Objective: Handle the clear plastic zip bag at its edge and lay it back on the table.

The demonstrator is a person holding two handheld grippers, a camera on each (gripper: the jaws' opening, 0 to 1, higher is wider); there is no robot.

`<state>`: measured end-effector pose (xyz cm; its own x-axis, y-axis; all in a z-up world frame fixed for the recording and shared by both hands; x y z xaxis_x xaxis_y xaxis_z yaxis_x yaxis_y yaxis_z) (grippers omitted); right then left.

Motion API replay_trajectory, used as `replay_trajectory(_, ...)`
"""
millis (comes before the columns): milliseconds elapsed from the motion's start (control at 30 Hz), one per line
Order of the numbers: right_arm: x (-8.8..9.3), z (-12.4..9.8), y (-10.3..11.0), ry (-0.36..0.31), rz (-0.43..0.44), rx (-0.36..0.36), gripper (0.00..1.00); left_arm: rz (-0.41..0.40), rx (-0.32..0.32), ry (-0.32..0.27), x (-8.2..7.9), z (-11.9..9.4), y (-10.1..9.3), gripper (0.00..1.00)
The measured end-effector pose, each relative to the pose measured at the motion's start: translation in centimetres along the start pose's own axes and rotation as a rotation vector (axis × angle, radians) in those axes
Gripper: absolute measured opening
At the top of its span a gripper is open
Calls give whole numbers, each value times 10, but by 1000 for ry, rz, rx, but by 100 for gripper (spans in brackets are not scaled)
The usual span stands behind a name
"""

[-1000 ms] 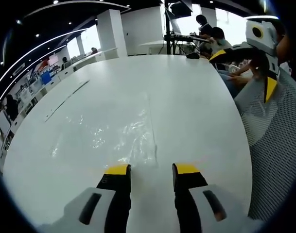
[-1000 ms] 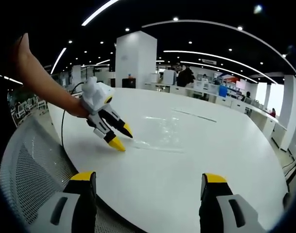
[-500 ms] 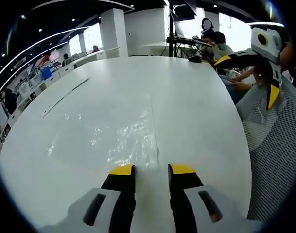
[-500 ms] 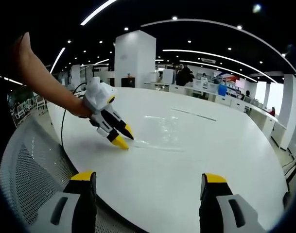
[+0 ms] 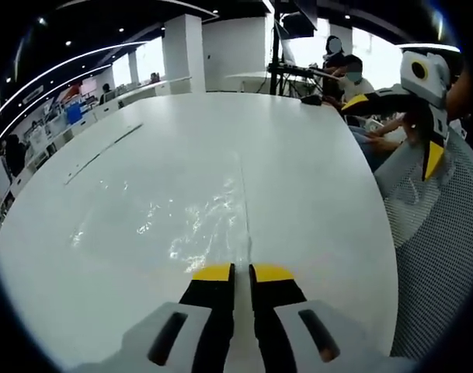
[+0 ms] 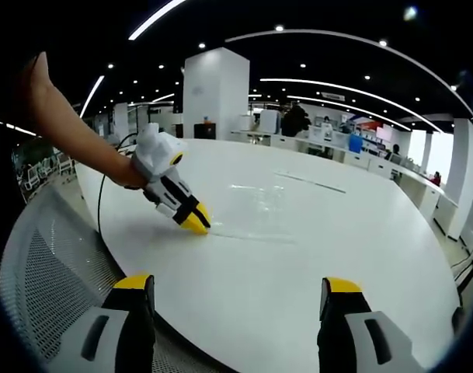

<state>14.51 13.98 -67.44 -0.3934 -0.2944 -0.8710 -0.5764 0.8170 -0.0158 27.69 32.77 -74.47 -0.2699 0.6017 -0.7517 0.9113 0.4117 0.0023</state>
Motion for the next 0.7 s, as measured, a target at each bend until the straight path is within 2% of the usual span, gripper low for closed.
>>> replay_trajectory(100, 0, 0, 0, 0, 0, 0, 88, 1, 3, 9, 0, -1, -1, 4)
replay_trajectory(167, 0, 0, 0, -2, -1, 0, 88, 19, -1, 33, 2, -2, -1, 0)
replay_trajectory(700, 0, 0, -1, -5, -3, 1, 88, 18, 1, 53, -4, -5, -4, 0)
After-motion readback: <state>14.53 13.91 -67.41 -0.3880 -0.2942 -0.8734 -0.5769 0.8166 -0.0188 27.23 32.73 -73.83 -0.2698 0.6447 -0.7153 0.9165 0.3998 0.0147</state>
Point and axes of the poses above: the point that each gripper's makers call its tool centre point, and the gripper's own axes: z roughly forward along the fingers, y roughly to its left, x roughly out of its underside, the point moved 5 cm from there along -z, roughly backward along the fingers, and after that the axes turned 1 degree about z, right-handed, at the moved point
